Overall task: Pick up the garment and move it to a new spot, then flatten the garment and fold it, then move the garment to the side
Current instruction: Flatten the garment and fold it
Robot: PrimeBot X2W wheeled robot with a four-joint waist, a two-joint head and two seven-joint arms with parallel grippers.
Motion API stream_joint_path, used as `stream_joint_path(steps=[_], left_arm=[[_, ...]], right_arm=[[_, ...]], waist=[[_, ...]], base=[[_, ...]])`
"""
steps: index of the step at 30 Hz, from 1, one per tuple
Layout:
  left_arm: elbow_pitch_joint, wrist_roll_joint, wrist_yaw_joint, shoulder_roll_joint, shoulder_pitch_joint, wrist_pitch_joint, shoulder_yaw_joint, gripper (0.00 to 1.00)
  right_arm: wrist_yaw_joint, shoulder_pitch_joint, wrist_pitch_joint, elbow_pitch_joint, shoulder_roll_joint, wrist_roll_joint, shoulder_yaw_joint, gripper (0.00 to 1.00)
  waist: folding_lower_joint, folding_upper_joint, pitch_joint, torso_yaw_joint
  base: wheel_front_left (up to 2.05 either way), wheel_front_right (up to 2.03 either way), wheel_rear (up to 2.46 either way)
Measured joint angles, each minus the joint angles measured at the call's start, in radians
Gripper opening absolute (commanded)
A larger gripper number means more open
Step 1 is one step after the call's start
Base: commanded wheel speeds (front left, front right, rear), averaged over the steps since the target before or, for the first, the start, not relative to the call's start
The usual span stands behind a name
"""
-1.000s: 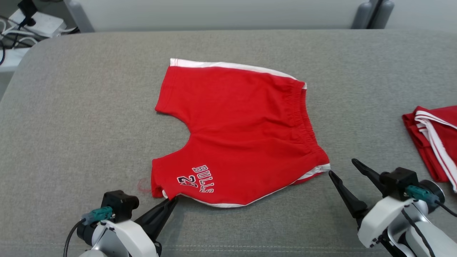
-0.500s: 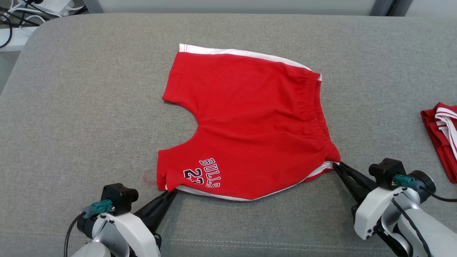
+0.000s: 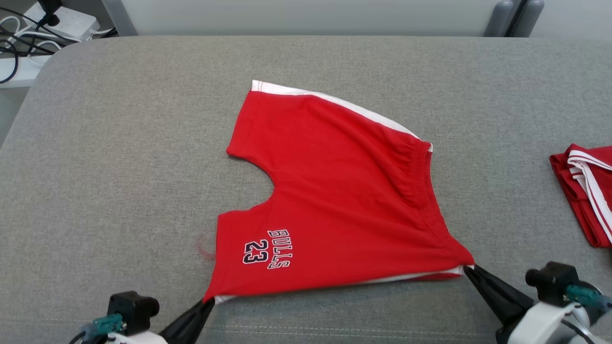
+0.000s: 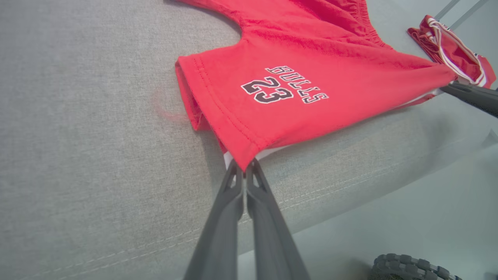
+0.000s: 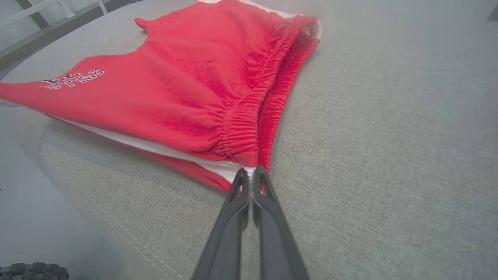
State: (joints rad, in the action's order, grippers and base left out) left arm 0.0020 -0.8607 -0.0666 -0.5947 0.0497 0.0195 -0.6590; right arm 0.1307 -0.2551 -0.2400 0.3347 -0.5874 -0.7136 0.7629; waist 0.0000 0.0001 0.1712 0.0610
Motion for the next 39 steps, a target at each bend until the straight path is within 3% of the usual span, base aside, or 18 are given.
stream_joint_path(steps=[7, 10, 13, 17, 23, 27, 33, 39], left_arm=[[-0.219, -0.053, -0.087, -0.084, -0.148, 0.043, 0.031, 0.00], [-0.300, -0.069, -0.102, -0.124, -0.184, 0.044, 0.056, 0.00], [-0.355, -0.075, -0.099, -0.173, -0.182, 0.053, 0.091, 0.00], [-0.361, -0.089, -0.049, -0.216, -0.081, 0.109, 0.130, 0.00], [-0.242, -0.166, 0.063, -0.225, 0.192, 0.237, 0.162, 0.00], [-0.097, -0.225, 0.128, -0.195, 0.384, 0.328, 0.167, 0.00], [0.161, -0.244, 0.175, -0.133, 0.646, 0.414, 0.139, 0.00], [0.370, -0.239, 0.190, -0.086, 0.804, 0.429, 0.099, 0.00]], right_arm=[[0.000, 0.156, -0.007, -0.091, -0.026, -0.013, -0.093, 0.00], [0.000, 0.224, -0.007, -0.130, -0.027, -0.013, -0.132, 0.00], [0.000, 0.244, 0.021, -0.166, -0.021, -0.016, -0.155, 0.00], [0.000, 0.213, 0.099, -0.208, 0.014, -0.041, -0.183, 0.00], [0.000, 0.022, 0.203, -0.223, 0.091, -0.060, -0.210, 0.00], [0.000, -0.122, 0.248, -0.159, 0.179, -0.061, -0.207, 0.00], [0.000, -0.307, 0.247, -0.026, 0.309, -0.063, -0.173, 0.00], [0.000, -0.416, 0.196, 0.082, 0.380, -0.090, -0.101, 0.00]], waist=[[0.0000, -0.0001, -0.005, 0.005], [0.0000, 0.0000, 0.000, 0.003], [0.0000, 0.0000, 0.010, -0.007], [0.0000, 0.0000, 0.033, -0.028], [0.0000, -0.0001, 0.075, -0.082], [0.0000, 0.0000, 0.114, -0.124], [0.0000, -0.0001, 0.180, -0.188], [0.0000, 0.0000, 0.235, -0.249]], base=[[0.00, 0.00, 0.00], [0.00, 0.00, 0.00], [0.00, 0.00, 0.00], [0.00, 0.00, 0.00], [0.00, 0.00, 0.00], [0.00, 0.00, 0.00], [0.00, 0.00, 0.00], [0.00, 0.00, 0.00]])
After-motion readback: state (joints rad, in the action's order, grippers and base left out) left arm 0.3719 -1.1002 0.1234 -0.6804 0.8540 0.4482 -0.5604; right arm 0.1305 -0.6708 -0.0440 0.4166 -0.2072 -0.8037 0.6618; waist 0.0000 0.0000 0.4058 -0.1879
